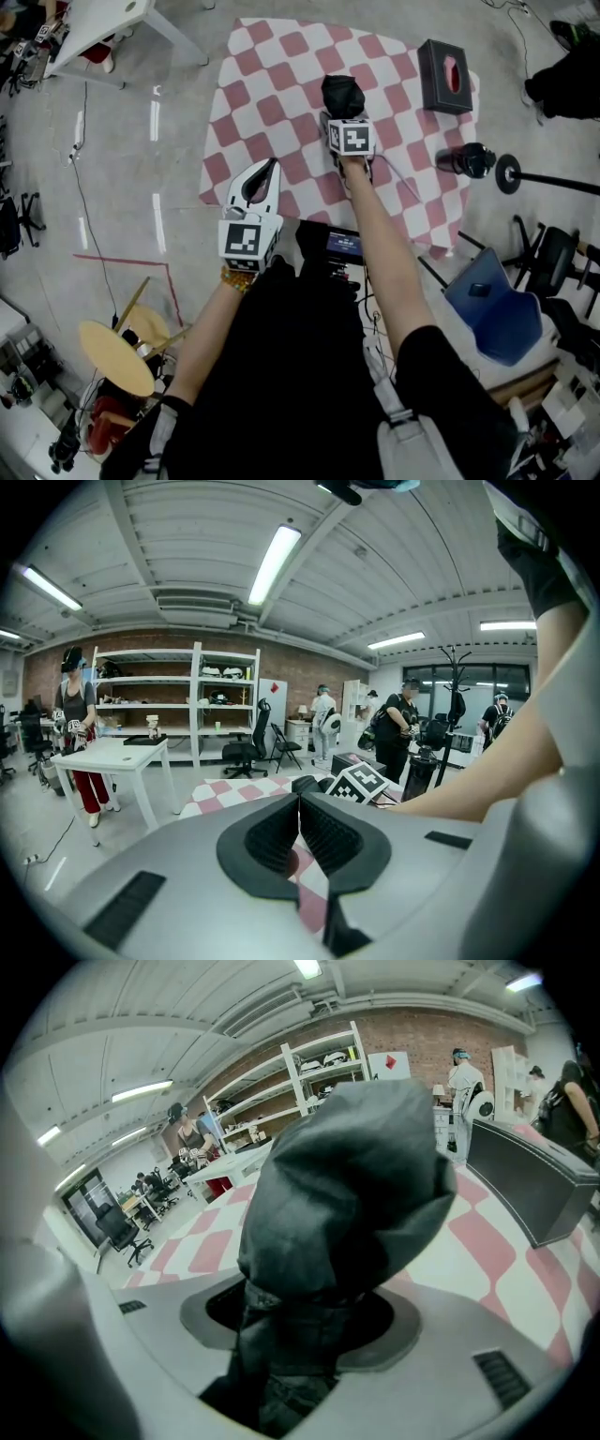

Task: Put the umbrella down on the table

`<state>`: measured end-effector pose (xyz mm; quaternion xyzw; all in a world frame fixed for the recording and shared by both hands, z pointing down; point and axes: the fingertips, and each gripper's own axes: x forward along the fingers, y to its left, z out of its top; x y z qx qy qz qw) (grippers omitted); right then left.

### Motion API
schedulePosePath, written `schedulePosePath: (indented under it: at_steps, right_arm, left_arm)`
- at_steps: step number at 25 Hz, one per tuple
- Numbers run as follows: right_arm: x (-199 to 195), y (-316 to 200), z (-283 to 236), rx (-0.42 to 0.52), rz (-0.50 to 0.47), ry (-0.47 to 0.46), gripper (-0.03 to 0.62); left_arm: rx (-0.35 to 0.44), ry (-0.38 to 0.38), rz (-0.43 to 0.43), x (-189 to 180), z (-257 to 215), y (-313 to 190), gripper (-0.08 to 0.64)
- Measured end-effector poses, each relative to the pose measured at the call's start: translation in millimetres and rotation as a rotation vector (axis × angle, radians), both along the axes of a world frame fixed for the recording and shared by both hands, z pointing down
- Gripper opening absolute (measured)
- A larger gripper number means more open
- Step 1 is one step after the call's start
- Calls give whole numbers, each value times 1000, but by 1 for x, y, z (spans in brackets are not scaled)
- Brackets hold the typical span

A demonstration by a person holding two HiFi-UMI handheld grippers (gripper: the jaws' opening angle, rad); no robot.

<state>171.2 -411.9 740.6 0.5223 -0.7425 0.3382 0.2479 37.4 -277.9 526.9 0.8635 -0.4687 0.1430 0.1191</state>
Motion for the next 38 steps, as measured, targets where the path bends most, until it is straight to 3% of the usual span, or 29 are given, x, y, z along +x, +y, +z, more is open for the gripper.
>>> schedulePosePath:
  at_steps: [8,17,38]
  right_arm:
    - [0,8,9,-36,11,-6,271]
    - [5,10,-4,-5,8,7,270]
    - [-14,20,-128,270,-30,-10,267]
  left_arm:
    - [-10,0,7,1,-3,2,15]
    - [4,5,22,8,-5,6,15]
    - [79,35,125,26,-39,30,15]
